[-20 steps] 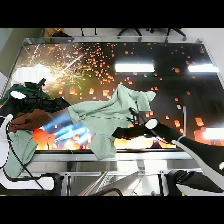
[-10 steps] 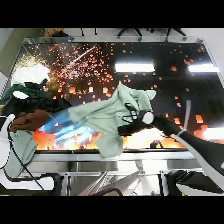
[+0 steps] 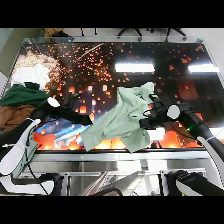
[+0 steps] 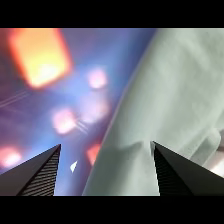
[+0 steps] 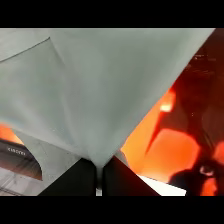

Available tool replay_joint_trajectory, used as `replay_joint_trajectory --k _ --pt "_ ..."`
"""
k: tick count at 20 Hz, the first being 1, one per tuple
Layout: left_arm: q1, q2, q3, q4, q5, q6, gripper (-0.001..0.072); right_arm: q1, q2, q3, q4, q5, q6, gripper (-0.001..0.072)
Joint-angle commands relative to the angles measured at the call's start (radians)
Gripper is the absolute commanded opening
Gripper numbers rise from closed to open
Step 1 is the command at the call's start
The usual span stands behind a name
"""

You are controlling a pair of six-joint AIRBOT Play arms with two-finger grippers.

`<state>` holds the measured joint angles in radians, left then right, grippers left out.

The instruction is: Fold the shirts.

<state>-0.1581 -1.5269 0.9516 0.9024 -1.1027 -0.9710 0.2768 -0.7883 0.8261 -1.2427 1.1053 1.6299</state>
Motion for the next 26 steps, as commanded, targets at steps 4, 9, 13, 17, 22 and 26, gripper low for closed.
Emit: replay_joint_trajectory --k 4,9,13,17,22,26 --pt "-0.149 -0.001 -0.014 0.091 -0.183 -0.043 0.0631 -0.095 0.015 0.001 -0.022 0.021 -0.063 0.0023" --pt "-0.22 -0.002 -0.055 0.089 -0.169 -0.048 0.0318 -0.101 0.015 0.001 -0.021 0.018 -0.064 0.0023" --pt "-0.307 0.008 -0.016 0.072 -0.103 -0.096 0.0009 -0.101 0.033 0.044 -0.039 0.032 -0.09 0.0023" --pt "-0.209 0.191 0.287 -0.116 -0.216 -0.12 0.0008 -0.128 0.104 0.41 -0.133 0.055 -0.107 0.0022" --pt "0.014 0.518 0.702 -0.496 -0.097 -0.194 0.0008 -0.179 0.115 0.99 -0.085 0.028 -0.231 0.0022" --pt "0.082 0.713 0.85 -0.398 -0.027 -0.273 0.0008 -0.179 0.115 1.162 0.089 0.024 -0.345 0.0023"
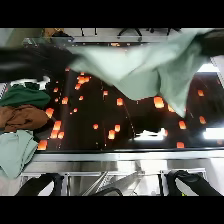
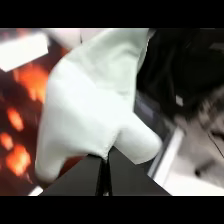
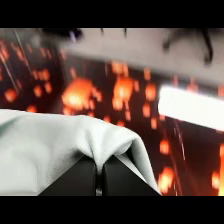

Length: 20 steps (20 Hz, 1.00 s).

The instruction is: Fold the shirts.

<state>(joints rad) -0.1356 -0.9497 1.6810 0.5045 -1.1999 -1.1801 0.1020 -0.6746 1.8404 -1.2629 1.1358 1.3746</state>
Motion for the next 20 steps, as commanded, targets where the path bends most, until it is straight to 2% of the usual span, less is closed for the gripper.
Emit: replay_joint_trajectory --k 1,5,9,10,13,15,17,19,20 --pt "0.08 0.174 0.13 0.034 0.095 -0.084 0.0008 -0.005 0.001 0.148 0.116 0.001 -0.093 0.0023" --pt "0.197 0.301 0.019 0.132 0.135 -0.165 0.0008 -0.005 -0.056 0.148 0.137 0.066 -0.093 0.0022" --pt "0.257 0.318 -0.238 0.125 0.146 -0.156 0.0008 -0.004 -0.169 0.131 0.15 0.111 -0.097 0.0022" --pt "0.246 0.285 -0.301 0.124 0.153 -0.126 0.0009 -0.004 -0.217 0.117 0.152 0.127 -0.097 0.0022" --pt "0.14 0.11 -0.443 0.158 0.246 -0.036 0.0009 -0.004 -0.409 0.035 0.161 0.126 -0.096 0.0023" --pt "0.067 -0.086 -0.491 0.27 0.385 -0.032 0.0009 -0.004 -0.57 -0.013 0.161 0.106 -0.095 0.0023" --pt "0.043 -0.298 -0.485 0.291 0.489 -0.031 0.001 -0.005 -0.734 -0.016 0.16 0.064 -0.095 0.0022" --pt "0.043 -0.507 -0.387 0.286 0.488 -0.032 0.0016 -0.006 -0.845 -0.01 0.16 0.009 -0.095 0.0025" --pt "0.043 -0.59 -0.317 0.287 0.446 -0.031 0.0023 -0.01 -0.872 -0.007 0.16 -0.003 -0.095 0.0057"
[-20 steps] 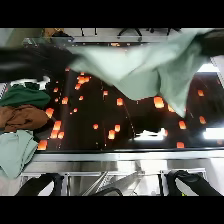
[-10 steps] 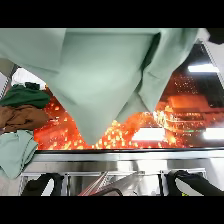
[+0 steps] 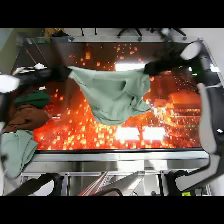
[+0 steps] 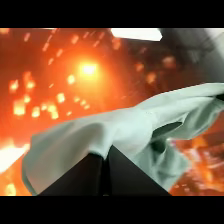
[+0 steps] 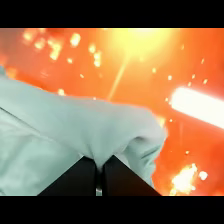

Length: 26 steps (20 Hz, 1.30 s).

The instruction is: Fold the shirts.

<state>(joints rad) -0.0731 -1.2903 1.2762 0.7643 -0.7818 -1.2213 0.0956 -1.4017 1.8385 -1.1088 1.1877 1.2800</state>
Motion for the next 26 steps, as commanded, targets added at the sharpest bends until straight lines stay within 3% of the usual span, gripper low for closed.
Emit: replay_joint_trajectory --k 1,2,3,7,10,12,16,21,24,25,26 --pt "-0.018 -0.323 0.166 0.028 -0.028 0.011 0.0335 -0.009 -0.153 -0.005 0.001 -0.062 0.0 0.0253" --pt "-0.011 -0.373 0.236 0.028 -0.074 0.009 0.0705 -0.021 -0.148 -0.005 -0.015 -0.061 0.003 0.0432" --pt "-0.002 -0.411 0.304 0.027 -0.12 0.009 0.0693 -0.04 -0.132 -0.005 -0.05 -0.042 0.011 0.0489" --pt "0.079 -0.43 0.415 0.041 -0.328 0.011 0.0692 -0.156 -0.066 -0.015 -0.143 0.179 0.036 0.0489" --pt "0.122 -0.43 0.342 0.052 -0.527 0.028 0.0692 -0.211 -0.061 -0.107 -0.14 0.316 0.029 0.0501" --pt "0.114 -0.43 0.201 0.042 -0.57 0.036 0.0692 -0.213 -0.061 -0.213 -0.1 0.314 0.0 0.0502" --pt "0.013 -0.435 -0.041 -0.053 -0.429 0.113 0.0692 -0.2 -0.064 -0.373 0.046 0.268 -0.094 0.0502" --pt "-0.13 -0.447 -0.108 -0.069 -0.18 0.122 0.0692 -0.193 -0.082 -0.383 0.057 0.176 -0.131 0.0501" --pt "-0.177 -0.447 -0.106 -0.069 -0.11 0.122 0.0691 -0.192 -0.1 -0.383 0.09 0.171 -0.159 0.0501" --pt "-0.188 -0.447 -0.106 -0.069 -0.108 0.122 0.0658 -0.192 -0.107 -0.383 0.103 0.171 -0.163 0.0501" --pt "-0.195 -0.447 -0.106 -0.068 -0.11 0.122 0.0454 -0.191 -0.113 -0.383 0.116 0.172 -0.177 0.0501"
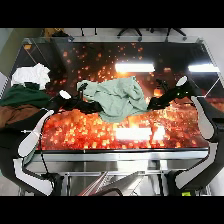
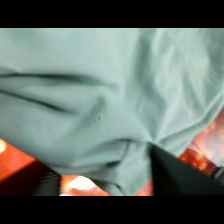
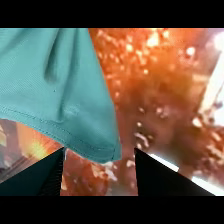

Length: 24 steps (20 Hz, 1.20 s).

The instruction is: Fold the shirts.

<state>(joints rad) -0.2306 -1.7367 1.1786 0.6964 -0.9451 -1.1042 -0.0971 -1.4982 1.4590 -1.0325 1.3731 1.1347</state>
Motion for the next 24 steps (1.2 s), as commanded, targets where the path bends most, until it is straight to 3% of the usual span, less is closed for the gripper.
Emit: replay_joint_trajectory --k 1,2,6,7,8,9,10,14,19,24 --pt "-0.042 -0.001 -0.008 -0.001 0.056 0.005 0.0155 0.005 -0.022 -0.004 0.05 -0.014 -0.04 0.05" --pt "-0.042 -0.001 -0.008 -0.001 0.058 0.005 0.0014 0.01 -0.024 -0.004 0.051 -0.014 -0.048 0.05" --pt "-0.021 0.0 -0.008 -0.011 0.049 0.005 0.0013 0.02 -0.027 -0.004 0.05 -0.098 -0.062 0.0497" --pt "-0.009 0.0 -0.008 -0.023 0.039 0.004 0.0012 0.02 -0.027 -0.004 0.05 -0.114 -0.063 0.0449" --pt "0.003 0.001 -0.005 -0.029 0.022 0.005 0.0012 0.02 -0.027 -0.004 0.05 -0.111 -0.066 0.022" --pt "0.015 0.001 0.003 -0.036 0.004 0.005 0.0011 0.022 -0.027 -0.004 0.051 -0.101 -0.066 0.0065" --pt "0.03 0.002 0.018 -0.04 -0.018 0.005 0.0011 0.024 -0.027 -0.004 0.061 -0.085 -0.066 0.0022" --pt "0.071 0.107 0.127 -0.037 -0.163 0.008 0.0009 0.008 0.075 0.005 0.293 0.003 -0.127 0.0022" --pt "0.152 0.475 0.417 -0.036 -0.308 -0.047 0.0009 -0.154 0.447 0.142 0.887 -0.016 -0.328 0.0022" --pt "0.295 0.812 0.724 -0.033 -0.28 -0.06 0.001 -0.259 0.805 0.21 0.909 -0.29 -0.454 0.0022"
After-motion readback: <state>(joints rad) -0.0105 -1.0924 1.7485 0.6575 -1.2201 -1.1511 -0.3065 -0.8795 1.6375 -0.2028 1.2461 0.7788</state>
